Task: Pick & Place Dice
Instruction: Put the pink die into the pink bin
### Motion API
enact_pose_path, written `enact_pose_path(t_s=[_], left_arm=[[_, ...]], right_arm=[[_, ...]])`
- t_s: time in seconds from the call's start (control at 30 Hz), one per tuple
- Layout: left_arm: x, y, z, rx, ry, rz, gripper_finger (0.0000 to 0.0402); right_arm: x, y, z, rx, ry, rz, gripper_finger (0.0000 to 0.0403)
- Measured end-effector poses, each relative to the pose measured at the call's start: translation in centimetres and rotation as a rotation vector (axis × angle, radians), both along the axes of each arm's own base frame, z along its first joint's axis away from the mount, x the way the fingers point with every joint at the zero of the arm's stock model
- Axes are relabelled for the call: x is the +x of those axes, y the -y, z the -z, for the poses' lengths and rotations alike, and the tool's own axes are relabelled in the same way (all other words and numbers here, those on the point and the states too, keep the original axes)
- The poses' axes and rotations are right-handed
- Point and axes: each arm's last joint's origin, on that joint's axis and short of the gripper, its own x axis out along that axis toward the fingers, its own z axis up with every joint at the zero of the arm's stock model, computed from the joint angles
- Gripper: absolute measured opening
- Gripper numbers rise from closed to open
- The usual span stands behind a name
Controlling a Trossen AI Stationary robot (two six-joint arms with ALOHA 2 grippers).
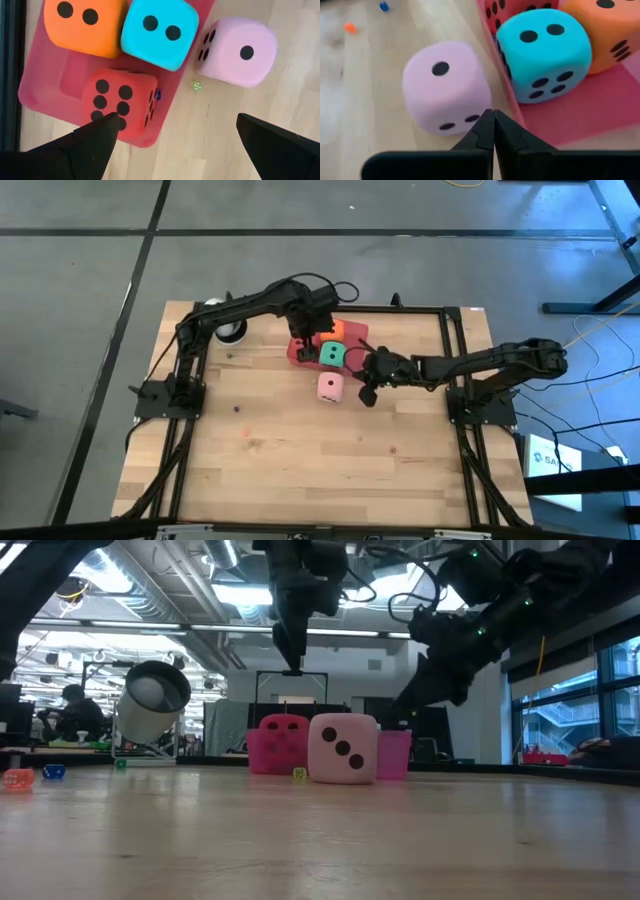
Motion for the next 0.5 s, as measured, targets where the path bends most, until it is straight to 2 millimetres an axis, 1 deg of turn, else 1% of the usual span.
enact_pose_path(t_s=[0.07,0.33,0.5], left_arm=[[0.0,0.3,-0.2,0.002,0.004,-0.005,0.04],[-0.4,1.7,-1.3,-0.002,0.035,-0.021,0.04],[-0.7,2.9,-2.2,0.012,0.055,-0.017,0.04]], right_arm=[[0.2,-0.1,0.4,0.006,0.0,0.013,0.0005],[1.1,0.0,3.4,0.035,-0.067,0.057,0.0002],[1.2,0.3,4.1,-0.021,-0.095,0.138,0.0001]])
